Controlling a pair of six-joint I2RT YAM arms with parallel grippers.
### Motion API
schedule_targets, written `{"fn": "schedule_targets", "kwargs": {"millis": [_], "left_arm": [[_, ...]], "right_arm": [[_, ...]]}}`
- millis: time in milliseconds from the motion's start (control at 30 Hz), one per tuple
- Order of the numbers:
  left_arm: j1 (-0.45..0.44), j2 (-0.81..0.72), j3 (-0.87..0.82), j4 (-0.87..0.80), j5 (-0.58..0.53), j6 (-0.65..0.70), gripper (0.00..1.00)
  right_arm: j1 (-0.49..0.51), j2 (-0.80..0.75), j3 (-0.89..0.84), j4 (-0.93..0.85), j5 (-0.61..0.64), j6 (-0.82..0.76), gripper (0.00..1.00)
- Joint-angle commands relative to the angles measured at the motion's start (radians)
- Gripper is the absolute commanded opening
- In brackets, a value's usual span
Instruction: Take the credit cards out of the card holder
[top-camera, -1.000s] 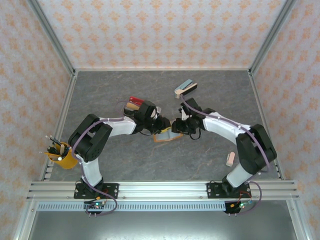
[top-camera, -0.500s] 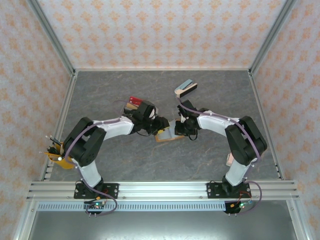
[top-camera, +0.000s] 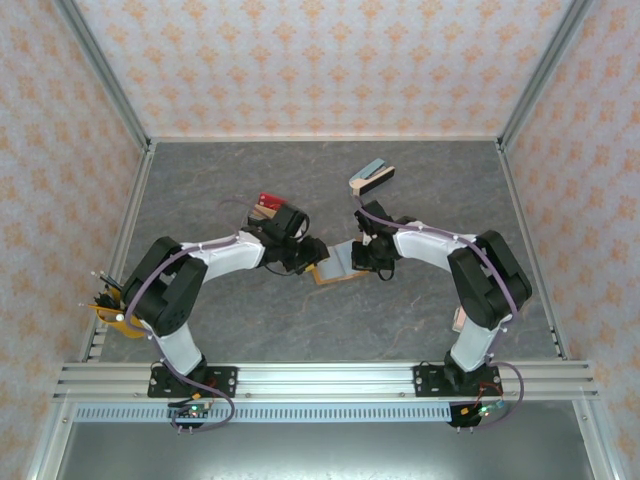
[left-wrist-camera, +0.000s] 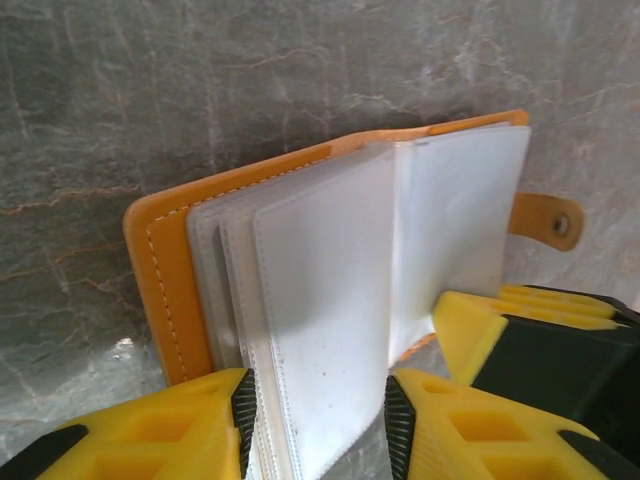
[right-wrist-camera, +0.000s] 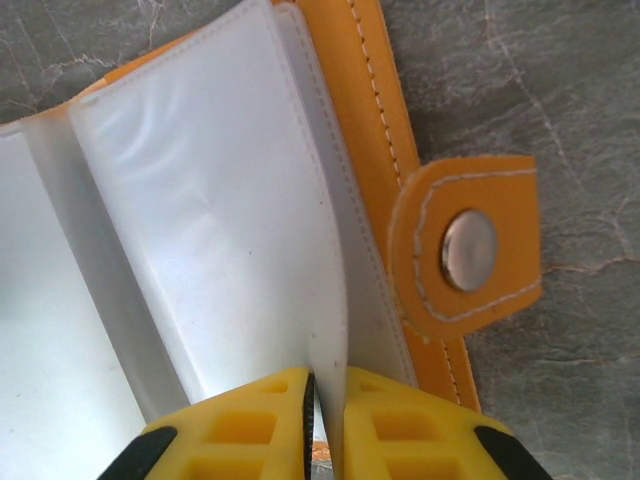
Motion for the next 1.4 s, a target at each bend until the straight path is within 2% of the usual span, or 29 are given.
{"fn": "schedule_targets", "kwargs": {"millis": [0, 267, 867, 1033, 1367], "left_arm": [[0.004, 0.027, 0.033, -0.027, -0.023, 0.029, 0.41], [0.004, 0.039, 0.05, -0.043, -0.034, 0.047, 0.39], [0.004, 0.139, 0.103, -0.011, 0.028, 0.031, 0.41], [0.004, 0.16, 0.111, 0.089, 0.129, 0.026, 0.42], [0.004, 0.163, 0.137, 0.151, 0.2, 0.075, 0.4]], "right_arm": [[-0.003, 0.017, -0.002, -0.004, -0.001, 0.006, 0.15], [-0.003, 0.026, 0.011, -0.012, -0.008, 0.011, 0.14], [-0.003, 0.08, 0.029, -0.061, -0.073, -0.038, 0.11], [-0.002, 0.102, 0.041, -0.07, -0.093, -0.051, 0.1], [-0.003, 0.115, 0.055, -0.07, -0.092, -0.05, 0.1]]}}
